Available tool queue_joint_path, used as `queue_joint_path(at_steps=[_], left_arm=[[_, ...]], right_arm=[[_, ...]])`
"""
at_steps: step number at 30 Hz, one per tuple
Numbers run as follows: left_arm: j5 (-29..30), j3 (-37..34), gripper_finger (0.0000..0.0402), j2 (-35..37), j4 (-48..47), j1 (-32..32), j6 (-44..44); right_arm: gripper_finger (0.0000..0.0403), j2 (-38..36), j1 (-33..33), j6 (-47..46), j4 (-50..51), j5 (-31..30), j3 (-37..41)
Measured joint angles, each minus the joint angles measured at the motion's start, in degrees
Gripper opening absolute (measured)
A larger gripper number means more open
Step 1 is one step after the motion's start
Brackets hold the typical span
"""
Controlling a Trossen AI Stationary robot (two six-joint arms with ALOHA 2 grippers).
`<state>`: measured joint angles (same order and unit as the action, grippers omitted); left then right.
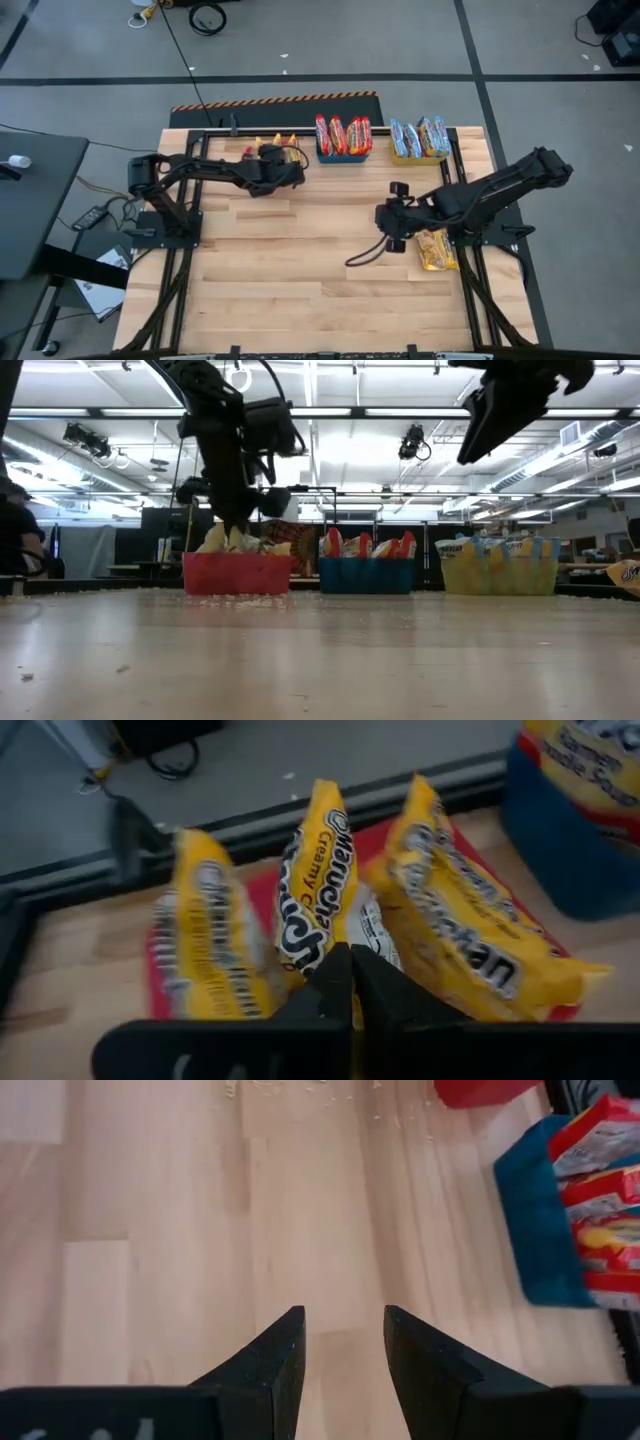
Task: Sort Maruchan noodles
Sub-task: Adjust the yellow noodle packs on the red bin
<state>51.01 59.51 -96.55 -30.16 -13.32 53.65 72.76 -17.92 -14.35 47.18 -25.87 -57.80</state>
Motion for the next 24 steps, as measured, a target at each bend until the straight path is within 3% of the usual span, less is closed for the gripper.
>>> queue_joint_path(at_steps=[10, 17, 20, 24], left_arm=[[2.71, -0.04, 0.0003, 1.98, -16.47, 2.97, 14.98], [-1.71, -0.04, 0.0007, 1.73, -18.16, 5.51, 16.42], [-3.84, -1.43, 0.0008, 1.75, -17.71, 5.50, 16.41], [-5.01, -3.95, 0.0015, 1.86, -17.11, 5.68, 16.64]], right_arm=[[0.0142, -0.77, -6.08, -10.32, 4.86, 0.01, 0.00], [0.0144, -0.78, -7.02, -31.91, 17.06, 0.43, 0.50], [0.0149, -0.79, -6.99, -41.56, 19.54, 4.75, 3.33], [0.0160, -0.77, -6.99, -54.74, 18.55, 16.50, 9.48]])
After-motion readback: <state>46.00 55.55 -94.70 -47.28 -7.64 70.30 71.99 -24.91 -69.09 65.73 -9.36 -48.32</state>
